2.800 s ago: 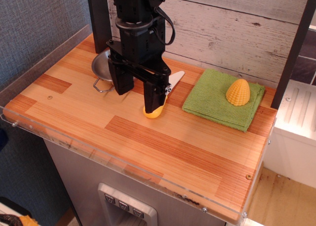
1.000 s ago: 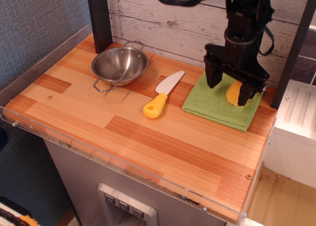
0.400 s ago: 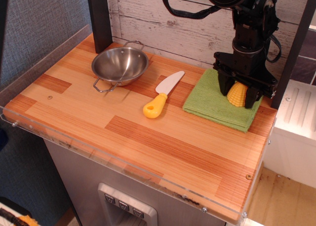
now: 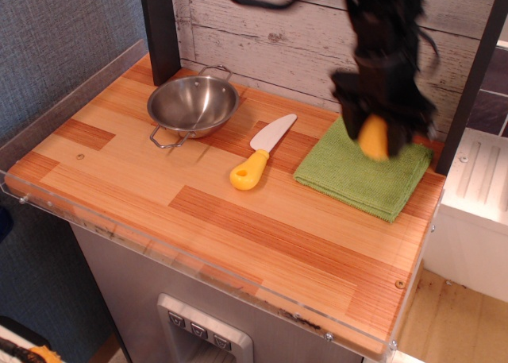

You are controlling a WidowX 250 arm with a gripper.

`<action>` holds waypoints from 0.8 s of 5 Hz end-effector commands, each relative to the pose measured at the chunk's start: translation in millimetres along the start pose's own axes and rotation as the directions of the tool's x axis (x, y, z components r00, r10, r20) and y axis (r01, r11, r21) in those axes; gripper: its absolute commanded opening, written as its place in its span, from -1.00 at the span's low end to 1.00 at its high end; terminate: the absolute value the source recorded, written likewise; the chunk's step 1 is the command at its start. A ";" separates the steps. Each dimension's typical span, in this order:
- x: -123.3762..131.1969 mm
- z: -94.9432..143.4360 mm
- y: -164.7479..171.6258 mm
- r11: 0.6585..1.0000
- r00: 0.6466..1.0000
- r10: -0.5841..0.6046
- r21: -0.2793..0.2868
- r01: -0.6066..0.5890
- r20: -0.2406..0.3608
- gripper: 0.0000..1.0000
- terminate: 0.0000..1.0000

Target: Take the potato and place it on the left bottom of the table.

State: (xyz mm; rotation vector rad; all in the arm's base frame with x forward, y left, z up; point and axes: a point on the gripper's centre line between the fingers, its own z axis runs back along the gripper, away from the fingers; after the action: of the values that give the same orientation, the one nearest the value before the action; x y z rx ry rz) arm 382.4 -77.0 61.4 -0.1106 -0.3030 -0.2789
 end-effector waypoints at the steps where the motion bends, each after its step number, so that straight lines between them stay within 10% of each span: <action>1: -52.8 59.6 68.7 0.991 0.991 0.120 0.061 -0.117 -0.060 -1.00 -1.00; 4: -162.9 88.4 164.3 0.976 0.982 0.139 0.189 -0.113 -0.131 -1.00 -1.00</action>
State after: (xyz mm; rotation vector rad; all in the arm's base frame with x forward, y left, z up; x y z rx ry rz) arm 253.9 132.3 63.8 0.0400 -0.1393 -0.1332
